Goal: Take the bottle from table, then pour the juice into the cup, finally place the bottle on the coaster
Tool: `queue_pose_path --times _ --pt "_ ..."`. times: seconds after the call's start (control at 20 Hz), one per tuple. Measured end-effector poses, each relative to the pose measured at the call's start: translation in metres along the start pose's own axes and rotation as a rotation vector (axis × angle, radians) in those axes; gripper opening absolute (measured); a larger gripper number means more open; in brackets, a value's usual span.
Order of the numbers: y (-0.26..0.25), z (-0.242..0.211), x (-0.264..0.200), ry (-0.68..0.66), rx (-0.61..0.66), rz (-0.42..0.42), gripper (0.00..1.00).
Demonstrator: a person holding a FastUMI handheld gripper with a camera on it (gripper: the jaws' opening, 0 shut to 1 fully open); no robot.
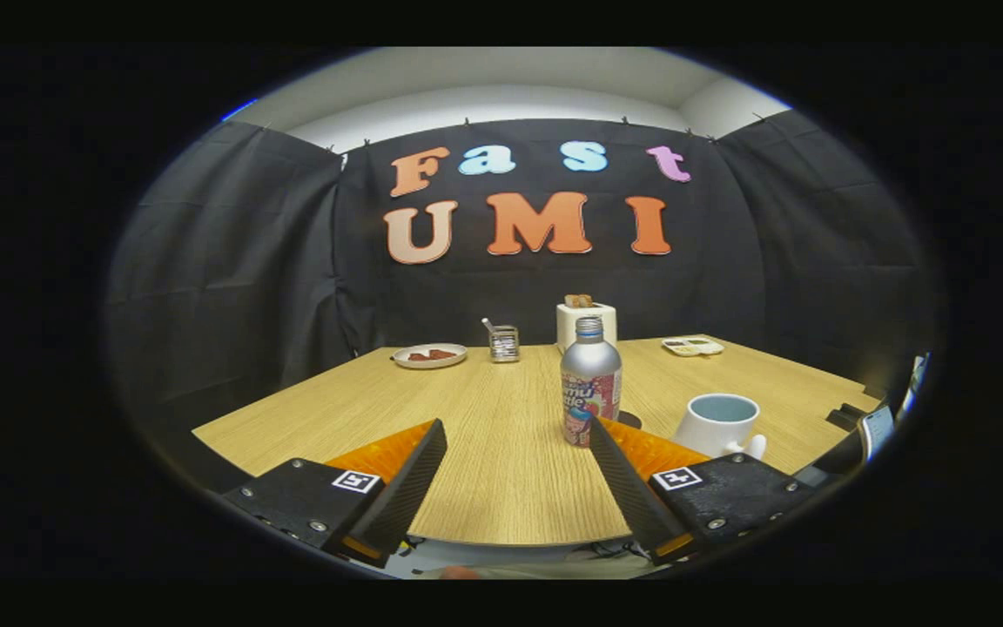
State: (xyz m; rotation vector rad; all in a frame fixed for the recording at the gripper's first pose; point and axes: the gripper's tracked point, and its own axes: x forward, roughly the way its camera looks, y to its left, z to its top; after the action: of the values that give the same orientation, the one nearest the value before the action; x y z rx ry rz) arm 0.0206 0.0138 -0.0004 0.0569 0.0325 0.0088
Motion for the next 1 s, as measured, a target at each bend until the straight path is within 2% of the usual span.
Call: queue_pose_path --times 1.0 --pt "0.0027 0.0037 -0.0045 -0.005 -0.006 0.004 0.98"
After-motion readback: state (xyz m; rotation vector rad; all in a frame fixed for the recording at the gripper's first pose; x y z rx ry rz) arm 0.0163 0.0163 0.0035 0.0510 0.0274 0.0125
